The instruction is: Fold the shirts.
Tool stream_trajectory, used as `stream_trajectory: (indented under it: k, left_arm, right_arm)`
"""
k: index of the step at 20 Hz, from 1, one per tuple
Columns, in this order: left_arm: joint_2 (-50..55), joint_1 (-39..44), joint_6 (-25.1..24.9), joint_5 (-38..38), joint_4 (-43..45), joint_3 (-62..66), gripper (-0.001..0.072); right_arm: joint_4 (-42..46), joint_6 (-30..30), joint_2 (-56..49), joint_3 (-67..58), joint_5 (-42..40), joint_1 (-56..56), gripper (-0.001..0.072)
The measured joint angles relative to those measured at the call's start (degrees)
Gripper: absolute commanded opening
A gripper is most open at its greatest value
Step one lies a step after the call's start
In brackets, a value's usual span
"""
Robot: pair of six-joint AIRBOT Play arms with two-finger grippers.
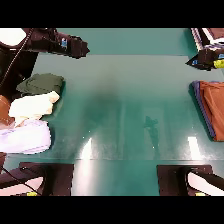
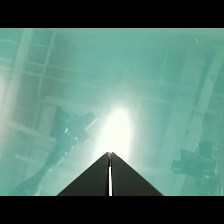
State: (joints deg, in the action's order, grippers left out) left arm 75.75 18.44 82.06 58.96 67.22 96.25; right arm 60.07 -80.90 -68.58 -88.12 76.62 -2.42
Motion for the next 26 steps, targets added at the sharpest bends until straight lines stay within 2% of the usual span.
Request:
stream_trajectory:
  k: [15,18,19,20,23,26]
  left_arm:
    - [0.02,0.0,0.15,-1.4,-0.24,0.0,0.003]
    - [0.02,-0.09,0.15,-1.99,2.86,0.0,0.0045]
    - [0.02,-0.11,0.13,-1.9,5.22,0.0,0.0358]
    - [0.04,-0.13,0.15,-1.7,8.04,0.0,0.0599]
    - [0.76,-1.31,3.1,-1.01,19.3,-0.31,0.0601]
    - [2.95,-5.97,6.01,0.31,26.47,-3.04,0.0602]
  right_arm:
    - [0.0,0.0,0.0,-0.02,-0.09,-0.02,0.0017]
    - [0.0,0.0,-0.02,-0.02,-0.13,-0.02,0.0017]
    - [0.0,0.0,-0.04,-0.02,-0.13,0.0,0.0017]
    - [0.0,0.0,-0.07,0.0,-0.13,0.0,0.0017]
    - [0.0,0.02,-0.07,-0.02,-0.15,-0.02,0.0017]
    - [0.0,0.0,-0.07,-0.02,-0.15,-0.02,0.0017]
